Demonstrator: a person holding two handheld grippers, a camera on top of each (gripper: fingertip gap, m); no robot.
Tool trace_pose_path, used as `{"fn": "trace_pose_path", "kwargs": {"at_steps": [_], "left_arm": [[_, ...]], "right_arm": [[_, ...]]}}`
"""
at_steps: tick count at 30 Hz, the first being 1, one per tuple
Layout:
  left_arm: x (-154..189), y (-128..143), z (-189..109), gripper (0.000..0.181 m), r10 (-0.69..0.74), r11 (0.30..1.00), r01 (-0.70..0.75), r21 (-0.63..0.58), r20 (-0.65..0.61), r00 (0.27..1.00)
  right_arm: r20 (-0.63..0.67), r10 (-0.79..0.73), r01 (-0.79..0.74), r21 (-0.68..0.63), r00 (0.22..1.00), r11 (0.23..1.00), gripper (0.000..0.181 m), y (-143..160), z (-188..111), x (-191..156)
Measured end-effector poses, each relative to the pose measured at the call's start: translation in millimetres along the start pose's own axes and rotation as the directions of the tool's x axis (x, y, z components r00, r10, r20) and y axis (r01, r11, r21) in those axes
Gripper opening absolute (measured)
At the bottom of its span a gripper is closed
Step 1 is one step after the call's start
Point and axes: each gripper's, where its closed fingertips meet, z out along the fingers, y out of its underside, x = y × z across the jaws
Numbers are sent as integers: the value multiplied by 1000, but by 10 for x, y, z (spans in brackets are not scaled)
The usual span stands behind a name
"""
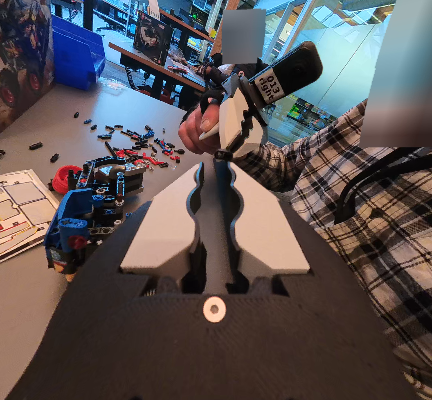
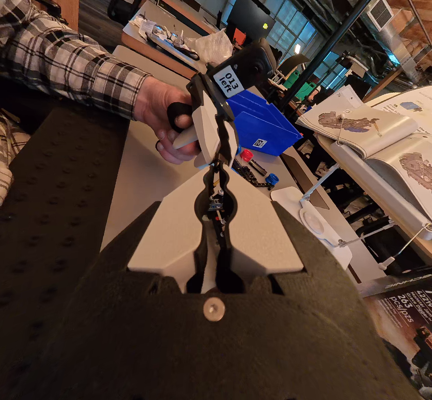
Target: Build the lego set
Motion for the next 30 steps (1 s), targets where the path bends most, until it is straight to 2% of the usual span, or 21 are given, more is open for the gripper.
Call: {"fn": "trace_pose_path", "kwargs": {"at_steps": [14, 17, 21, 26, 30], "left_arm": [[-158, -71, -217, 17, 194, 981, -185, -63, 178, 965], [-281, -34, -328, 18, 270, 961, -241, -138, 258, 928], [-466, 116, -540, 21, 390, 908, -291, -300, 359, 848], [-553, 334, -697, 28, 424, 879, -274, -390, 379, 822], [-669, 517, -708, 31, 446, 850, -249, -464, 383, 809]], "right_arm": [[-14, 38, -38, -12, 999, 999, 2, 89, -9, 106], [-12, 70, -70, -23, 997, 997, 2, 142, -11, 139], [2, 91, -91, -59, 996, 994, 2, 247, 18, 140], [49, 153, -146, -118, 987, 982, 2, 390, 91, 96], [86, 217, -199, -177, 972, 964, 2, 443, 174, 92]]}}
